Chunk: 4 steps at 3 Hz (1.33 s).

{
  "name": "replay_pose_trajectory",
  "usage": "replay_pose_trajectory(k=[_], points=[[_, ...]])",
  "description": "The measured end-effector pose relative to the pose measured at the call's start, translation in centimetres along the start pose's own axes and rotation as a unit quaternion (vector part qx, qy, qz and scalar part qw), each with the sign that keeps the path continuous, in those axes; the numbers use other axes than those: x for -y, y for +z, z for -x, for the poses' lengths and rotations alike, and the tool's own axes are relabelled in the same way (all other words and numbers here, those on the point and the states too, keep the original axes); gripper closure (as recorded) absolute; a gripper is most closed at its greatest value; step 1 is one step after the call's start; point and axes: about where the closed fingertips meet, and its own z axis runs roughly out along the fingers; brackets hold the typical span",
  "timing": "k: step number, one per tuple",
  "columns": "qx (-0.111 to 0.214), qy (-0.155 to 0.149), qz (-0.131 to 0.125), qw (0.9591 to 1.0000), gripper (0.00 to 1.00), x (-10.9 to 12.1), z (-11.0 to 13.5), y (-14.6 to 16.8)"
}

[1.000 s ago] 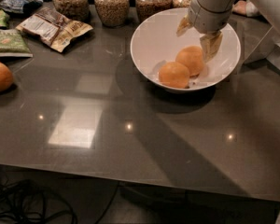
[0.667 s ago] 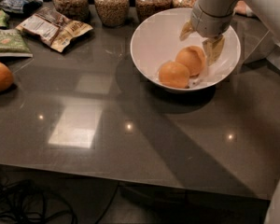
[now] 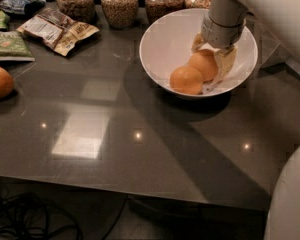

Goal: Pick orange from white bowl

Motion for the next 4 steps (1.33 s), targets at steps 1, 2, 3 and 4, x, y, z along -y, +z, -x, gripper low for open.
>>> replay_pose_trajectory(k=[1,2,3,4], points=[[0.011,-0.003,0.004,0.9999,0.33,0.5,0.6,1.0],[0.020,-0.009,0.006,0.9997,0.43,1.1,1.2,1.7],[0.025,-0.010,0.006,0.9996,0.63,1.1,1.2,2.1],[0.028,-0.006,0.000,0.9996,0.86,0.9,0.8,1.9]])
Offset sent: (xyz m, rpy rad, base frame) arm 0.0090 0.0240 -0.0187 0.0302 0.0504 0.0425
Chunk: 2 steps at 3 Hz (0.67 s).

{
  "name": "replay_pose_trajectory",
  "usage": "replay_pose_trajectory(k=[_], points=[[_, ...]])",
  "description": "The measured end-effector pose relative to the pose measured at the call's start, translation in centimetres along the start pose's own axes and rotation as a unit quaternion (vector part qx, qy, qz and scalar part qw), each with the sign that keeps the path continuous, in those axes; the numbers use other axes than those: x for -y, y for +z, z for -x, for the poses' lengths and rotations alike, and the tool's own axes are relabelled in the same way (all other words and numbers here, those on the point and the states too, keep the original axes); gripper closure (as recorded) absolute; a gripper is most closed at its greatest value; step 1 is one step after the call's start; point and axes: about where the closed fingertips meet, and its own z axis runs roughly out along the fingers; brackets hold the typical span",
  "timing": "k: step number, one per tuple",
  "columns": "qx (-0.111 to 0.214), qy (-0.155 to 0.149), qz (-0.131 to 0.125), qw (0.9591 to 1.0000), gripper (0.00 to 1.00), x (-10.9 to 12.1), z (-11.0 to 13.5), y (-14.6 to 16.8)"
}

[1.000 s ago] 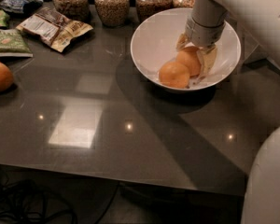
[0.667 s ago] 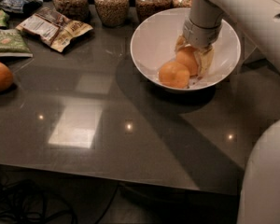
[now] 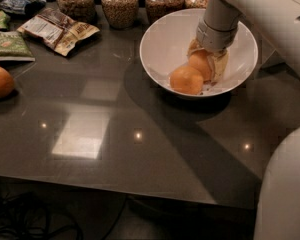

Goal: Pick orange from white bowl

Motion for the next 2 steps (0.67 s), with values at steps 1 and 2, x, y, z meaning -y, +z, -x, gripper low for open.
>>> replay_pose_trajectory(k=[1,2], points=[[0.006,0.001,-0.023,0.9997,1.00,0.5,0.1,-2.1],[0.015,-0.002,-0.056,0.9983,1.00,1.4,1.0,-5.7]])
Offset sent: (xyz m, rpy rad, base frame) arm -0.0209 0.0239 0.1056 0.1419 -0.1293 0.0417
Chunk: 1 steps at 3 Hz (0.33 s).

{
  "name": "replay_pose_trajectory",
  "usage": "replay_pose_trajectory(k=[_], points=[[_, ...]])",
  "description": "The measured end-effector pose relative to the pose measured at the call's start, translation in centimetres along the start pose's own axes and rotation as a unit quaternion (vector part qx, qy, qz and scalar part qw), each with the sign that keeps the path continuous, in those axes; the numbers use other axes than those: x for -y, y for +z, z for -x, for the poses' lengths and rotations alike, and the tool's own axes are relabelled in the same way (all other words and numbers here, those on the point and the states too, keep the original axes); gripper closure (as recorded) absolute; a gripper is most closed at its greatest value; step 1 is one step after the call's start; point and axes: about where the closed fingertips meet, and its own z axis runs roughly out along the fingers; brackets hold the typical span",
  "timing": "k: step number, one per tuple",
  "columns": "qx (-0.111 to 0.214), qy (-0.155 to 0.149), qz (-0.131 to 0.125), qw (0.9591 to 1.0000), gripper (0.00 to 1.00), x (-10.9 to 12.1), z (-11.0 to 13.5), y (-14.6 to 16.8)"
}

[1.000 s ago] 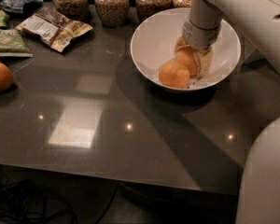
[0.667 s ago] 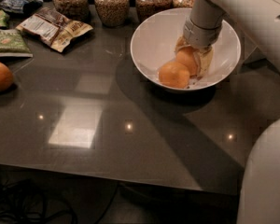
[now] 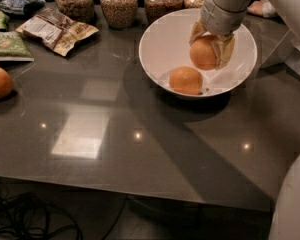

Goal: Pick orange from white bowl

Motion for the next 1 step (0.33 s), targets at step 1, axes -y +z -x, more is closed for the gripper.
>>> replay_pose_trajectory(k=[1], points=[[0.043,0.006,-0.041,0.9982,1.00,0.76,1.89,-3.75]])
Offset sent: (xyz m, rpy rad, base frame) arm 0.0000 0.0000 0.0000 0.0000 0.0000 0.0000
